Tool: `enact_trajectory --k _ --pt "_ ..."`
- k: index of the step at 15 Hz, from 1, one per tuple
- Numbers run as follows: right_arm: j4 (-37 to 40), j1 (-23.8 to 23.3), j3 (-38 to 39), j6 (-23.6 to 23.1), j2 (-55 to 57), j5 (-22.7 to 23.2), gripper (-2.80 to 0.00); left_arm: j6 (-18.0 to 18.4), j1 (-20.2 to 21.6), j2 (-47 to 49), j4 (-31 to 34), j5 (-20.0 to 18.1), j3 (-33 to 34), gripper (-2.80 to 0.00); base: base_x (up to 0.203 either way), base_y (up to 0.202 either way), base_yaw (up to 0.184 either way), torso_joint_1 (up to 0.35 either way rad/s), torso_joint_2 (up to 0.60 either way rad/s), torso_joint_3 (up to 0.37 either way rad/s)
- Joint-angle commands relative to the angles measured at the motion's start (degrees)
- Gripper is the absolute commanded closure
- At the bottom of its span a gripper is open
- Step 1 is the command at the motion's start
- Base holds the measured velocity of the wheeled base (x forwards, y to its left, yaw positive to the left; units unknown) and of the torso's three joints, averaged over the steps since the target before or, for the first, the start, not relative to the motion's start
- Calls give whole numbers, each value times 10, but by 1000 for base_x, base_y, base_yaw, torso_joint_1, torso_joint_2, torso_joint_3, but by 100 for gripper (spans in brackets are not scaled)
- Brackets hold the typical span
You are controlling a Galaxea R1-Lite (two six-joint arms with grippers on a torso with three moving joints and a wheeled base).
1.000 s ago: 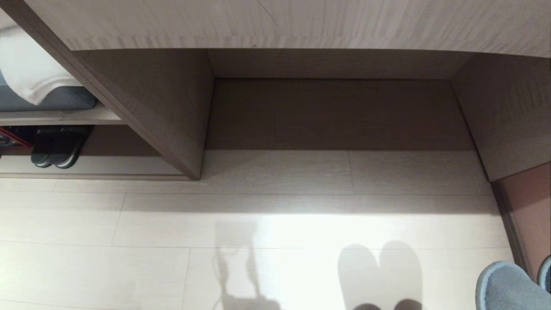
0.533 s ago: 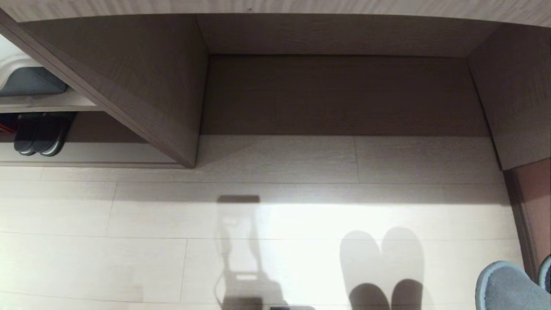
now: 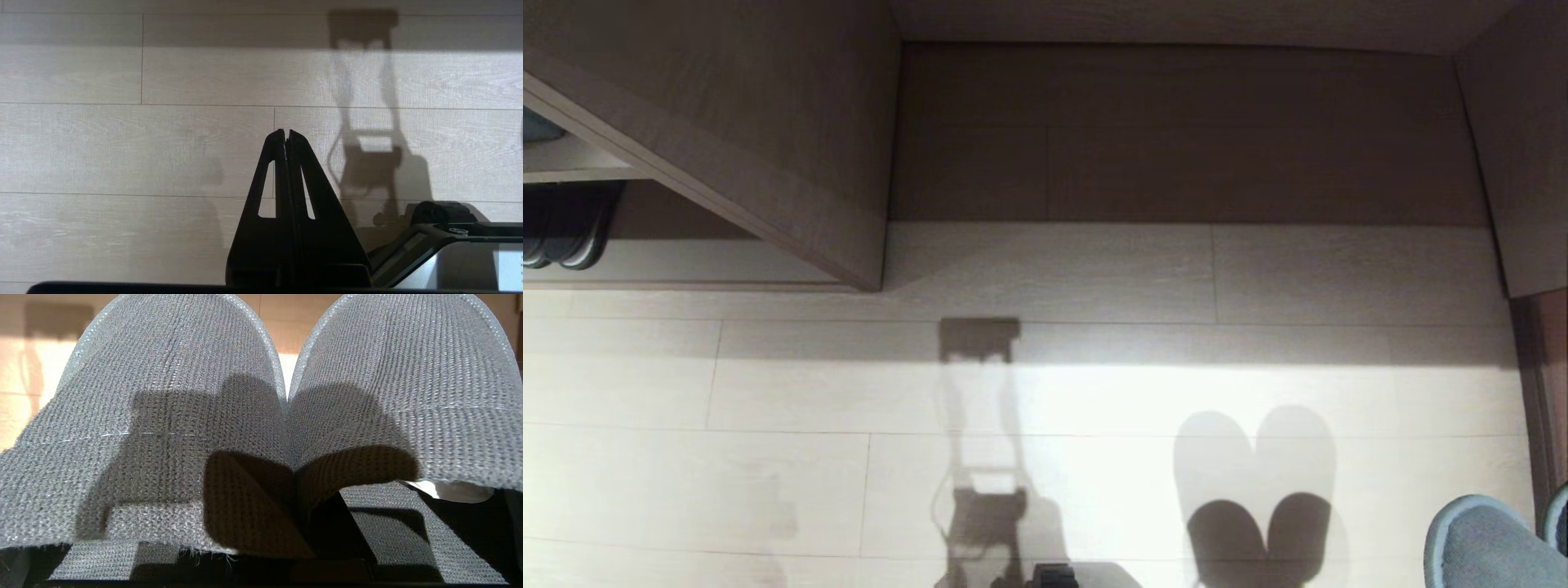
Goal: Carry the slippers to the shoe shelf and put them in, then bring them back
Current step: Place the slippers on the floor
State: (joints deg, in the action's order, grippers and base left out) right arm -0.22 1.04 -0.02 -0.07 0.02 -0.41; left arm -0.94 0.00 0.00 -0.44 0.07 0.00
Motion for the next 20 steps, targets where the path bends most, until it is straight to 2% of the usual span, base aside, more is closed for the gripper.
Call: enact_trajectory --k 1,20 --pt "0 0 0 0 0 0 0 0 1 0 0 0 0 0 0 0 0 7 2 -212" --pt "0 0 -1 0 0 0 0 0 1 0 0 0 0 0 0 0 0 2 2 -196"
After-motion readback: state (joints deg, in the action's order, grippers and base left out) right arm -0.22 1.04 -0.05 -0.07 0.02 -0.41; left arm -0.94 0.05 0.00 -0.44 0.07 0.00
